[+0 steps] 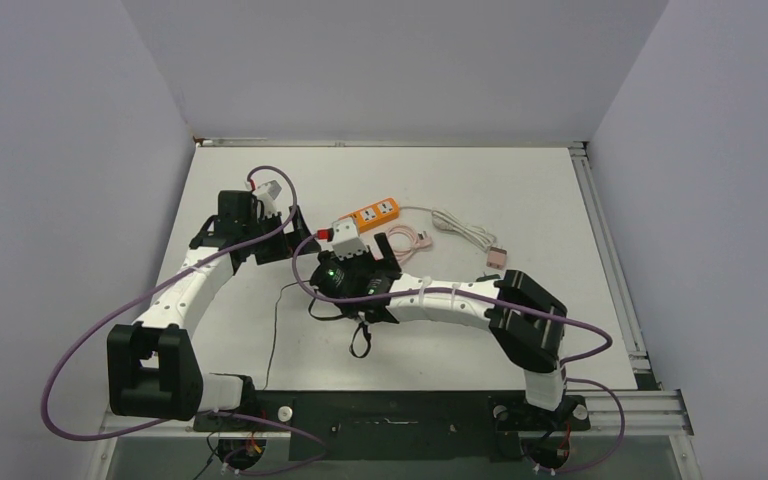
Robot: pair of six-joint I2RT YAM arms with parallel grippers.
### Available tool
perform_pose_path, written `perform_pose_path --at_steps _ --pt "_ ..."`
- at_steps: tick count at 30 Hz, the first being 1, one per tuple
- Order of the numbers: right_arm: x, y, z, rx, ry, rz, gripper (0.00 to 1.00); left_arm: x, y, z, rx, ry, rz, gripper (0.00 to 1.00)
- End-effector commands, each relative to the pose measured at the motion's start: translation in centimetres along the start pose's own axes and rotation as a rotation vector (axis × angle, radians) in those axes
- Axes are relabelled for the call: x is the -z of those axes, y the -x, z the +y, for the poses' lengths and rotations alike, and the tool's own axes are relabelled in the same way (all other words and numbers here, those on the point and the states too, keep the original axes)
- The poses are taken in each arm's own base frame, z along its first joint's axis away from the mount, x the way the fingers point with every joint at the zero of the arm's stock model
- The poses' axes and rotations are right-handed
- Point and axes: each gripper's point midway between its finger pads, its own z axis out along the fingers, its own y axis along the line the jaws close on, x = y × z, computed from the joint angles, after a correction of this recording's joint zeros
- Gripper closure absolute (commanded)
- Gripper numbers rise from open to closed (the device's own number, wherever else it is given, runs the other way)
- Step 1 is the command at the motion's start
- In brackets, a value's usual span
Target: Pull the plug off the socket
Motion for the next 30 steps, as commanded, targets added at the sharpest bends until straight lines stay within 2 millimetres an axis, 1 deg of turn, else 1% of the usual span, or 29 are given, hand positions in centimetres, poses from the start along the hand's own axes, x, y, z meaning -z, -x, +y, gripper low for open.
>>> perform_pose_path --at_steps 1,10,13,17,20,22,24,27,30 --pt "1.3 3.1 -3.0 -0.07 -0.052 -0.054 0.05 0.7 1.3 -0.4 -0.028 -0.009 -0.06 0.04" --pt "0.7 2.7 -6.6 -0.102 -0.1 -0.036 0.07 0.8 1.3 -0.3 -0.032 -0.006 -0.061 0.04" --pt "0.8 2.3 -7.7 -0.129 -0.094 -0.023 0.08 0.8 1.3 -0.3 -0.035 -0.008 -0.063 0.04" --pt "0.7 1.7 -8.7 -0.171 -0.077 -0.005 0.08 0.8 1.4 -0.3 -0.035 -0.009 -0.063 0.04" --pt "0.7 1.8 -9.3 -0.202 -0.059 -0.001 0.08 0.7 1.3 -0.4 -0.035 -0.012 -0.058 0.04" --pt "1.1 2.3 -9.1 -0.202 -0.036 -0.015 0.06 0.7 1.3 -0.4 -0.033 -0.013 -0.057 0.04" --pt "1.6 2.9 -8.4 -0.198 -0.012 -0.03 0.04 0.7 1.3 -0.4 -0.034 -0.014 -0.057 0.04" --pt "2.4 3.6 -6.5 -0.192 0.038 -0.041 0.03 0.7 1.3 -0.4 -0.034 -0.015 -0.057 0.04" --pt "2.7 3.6 -4.4 -0.198 0.103 -0.035 0.03 0.8 1.3 -0.5 -0.036 -0.018 -0.061 0.04"
